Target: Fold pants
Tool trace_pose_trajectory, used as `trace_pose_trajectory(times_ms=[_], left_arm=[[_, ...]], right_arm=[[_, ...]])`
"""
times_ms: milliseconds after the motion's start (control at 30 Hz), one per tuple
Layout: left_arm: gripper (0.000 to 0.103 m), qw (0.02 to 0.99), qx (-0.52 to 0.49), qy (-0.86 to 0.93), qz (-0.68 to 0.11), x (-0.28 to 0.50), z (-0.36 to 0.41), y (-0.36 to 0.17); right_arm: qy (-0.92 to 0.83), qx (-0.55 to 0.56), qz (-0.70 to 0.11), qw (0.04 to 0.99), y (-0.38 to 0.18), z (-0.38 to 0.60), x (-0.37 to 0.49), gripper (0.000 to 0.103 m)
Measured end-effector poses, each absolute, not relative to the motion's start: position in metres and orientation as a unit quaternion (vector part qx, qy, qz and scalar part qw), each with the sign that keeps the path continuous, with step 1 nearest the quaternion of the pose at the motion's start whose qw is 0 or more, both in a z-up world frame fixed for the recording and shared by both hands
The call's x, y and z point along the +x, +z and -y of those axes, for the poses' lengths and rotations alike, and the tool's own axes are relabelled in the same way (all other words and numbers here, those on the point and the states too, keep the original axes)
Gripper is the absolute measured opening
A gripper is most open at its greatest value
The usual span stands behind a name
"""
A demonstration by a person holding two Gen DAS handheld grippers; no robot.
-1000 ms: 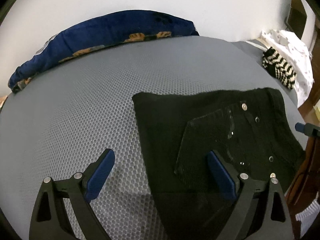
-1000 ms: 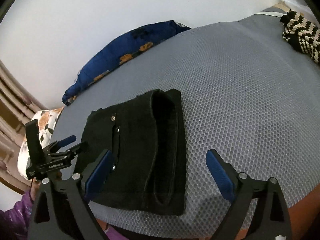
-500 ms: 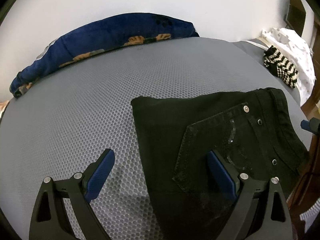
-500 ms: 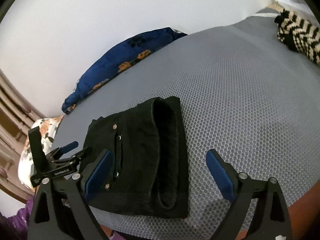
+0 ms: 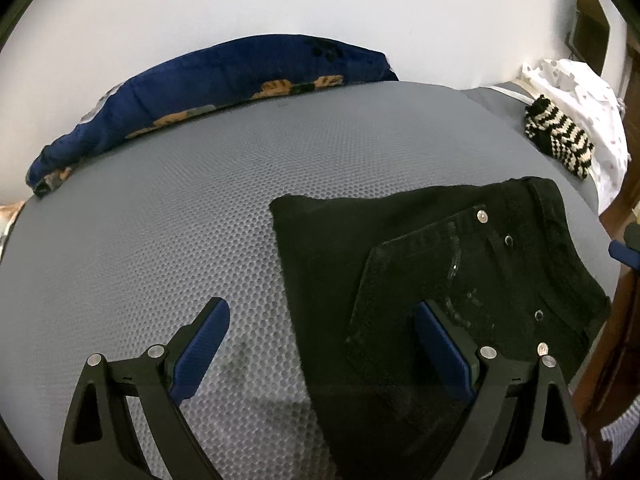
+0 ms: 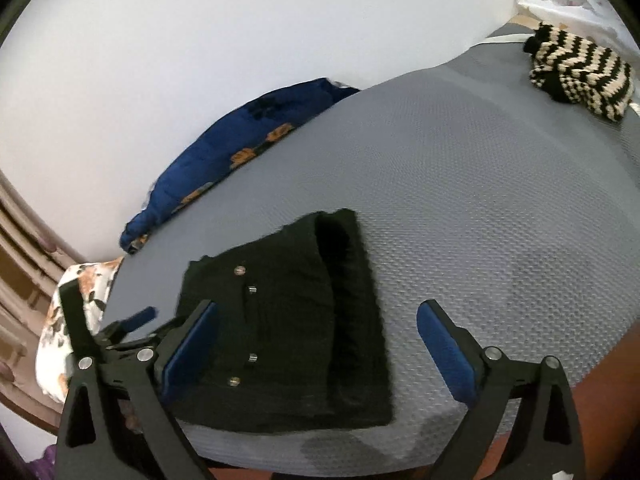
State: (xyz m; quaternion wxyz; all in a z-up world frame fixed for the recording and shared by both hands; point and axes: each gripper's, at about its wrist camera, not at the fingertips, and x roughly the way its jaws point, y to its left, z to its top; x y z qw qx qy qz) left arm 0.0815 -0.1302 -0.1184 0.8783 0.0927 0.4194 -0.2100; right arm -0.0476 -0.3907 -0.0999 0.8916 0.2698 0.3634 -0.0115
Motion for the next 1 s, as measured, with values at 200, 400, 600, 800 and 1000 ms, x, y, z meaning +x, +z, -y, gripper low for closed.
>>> trace_pose_trajectory(times_ms=[200,400,600,800,1000], left_arm=[[0.094,0.879,0.075,-0.199,-0.426,0.078,0.118,-0.117],[0.094,0.886,0.081,-0.183,-0.417,0.068,0.112,-0.11],[0.094,0.885,0.091,-0.174,-0.423,0.065,0.112,-0.111],[0.094,0.88,0.099,-0.159,-0.436,0.061,0.114,-0.121],[0.094,0.848,0.054,-0.204,-0.487,0.074,0.109,-0.134]], right_arm=[[-0.016,0.292,-0.361,0.886,-0.111,0.408,-0.052,0.098],[-0.018,0.28,-0.371,0.885,-0.119,0.408,-0.05,0.098],[-0.013,0.282,-0.372,0.884,-0.123,0.41,-0.05,0.098],[-0.011,0.294,-0.378,0.878,-0.131,0.413,-0.05,0.098],[0.008,0.297,-0.377,0.878,-0.133,0.411,-0.046,0.098]])
